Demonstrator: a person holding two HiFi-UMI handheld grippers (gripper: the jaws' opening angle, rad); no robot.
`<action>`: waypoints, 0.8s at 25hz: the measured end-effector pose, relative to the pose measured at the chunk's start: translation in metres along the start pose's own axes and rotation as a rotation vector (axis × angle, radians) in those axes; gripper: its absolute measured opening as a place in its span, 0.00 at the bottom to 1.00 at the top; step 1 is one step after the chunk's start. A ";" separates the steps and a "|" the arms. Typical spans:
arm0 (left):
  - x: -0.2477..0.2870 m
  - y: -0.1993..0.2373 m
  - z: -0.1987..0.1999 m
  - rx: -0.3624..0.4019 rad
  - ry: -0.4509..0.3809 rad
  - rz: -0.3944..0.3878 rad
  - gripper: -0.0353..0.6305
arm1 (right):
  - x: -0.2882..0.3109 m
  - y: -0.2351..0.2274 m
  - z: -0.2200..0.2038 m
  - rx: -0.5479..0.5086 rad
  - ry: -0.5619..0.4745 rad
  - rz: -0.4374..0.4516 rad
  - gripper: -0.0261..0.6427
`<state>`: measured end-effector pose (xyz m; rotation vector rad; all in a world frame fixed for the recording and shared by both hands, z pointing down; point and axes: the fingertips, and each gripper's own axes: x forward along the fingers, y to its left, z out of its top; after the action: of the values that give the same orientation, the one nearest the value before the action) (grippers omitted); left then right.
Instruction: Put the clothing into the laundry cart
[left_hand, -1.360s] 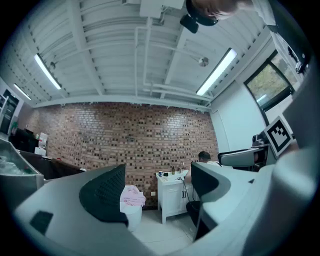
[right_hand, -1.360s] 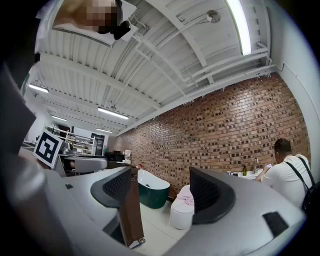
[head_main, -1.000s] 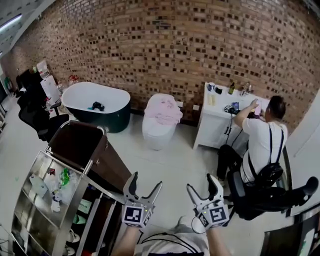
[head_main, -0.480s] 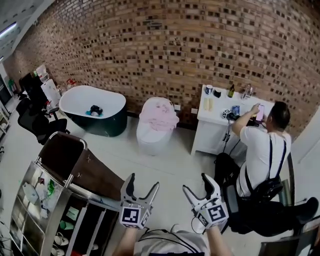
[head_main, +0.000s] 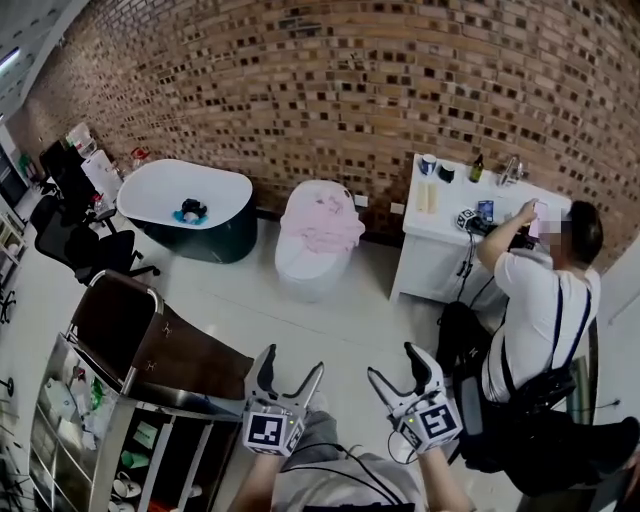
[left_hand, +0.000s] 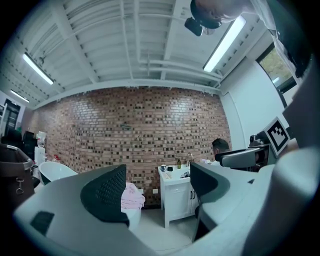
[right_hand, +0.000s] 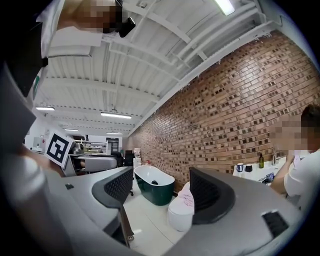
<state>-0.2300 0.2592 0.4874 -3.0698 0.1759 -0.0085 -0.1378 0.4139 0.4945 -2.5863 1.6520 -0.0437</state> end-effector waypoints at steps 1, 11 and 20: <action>0.010 0.005 -0.001 -0.011 0.006 -0.005 0.65 | 0.010 -0.003 -0.003 0.001 0.003 0.003 0.59; 0.150 0.085 -0.003 -0.068 -0.016 -0.058 0.65 | 0.141 -0.069 0.000 -0.014 0.038 -0.053 0.59; 0.235 0.184 -0.009 -0.050 -0.028 -0.066 0.65 | 0.294 -0.111 0.012 -0.044 0.056 -0.005 0.59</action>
<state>-0.0180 0.0490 0.4849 -3.1223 0.0748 0.0360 0.0876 0.1940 0.4865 -2.6446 1.6841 -0.0820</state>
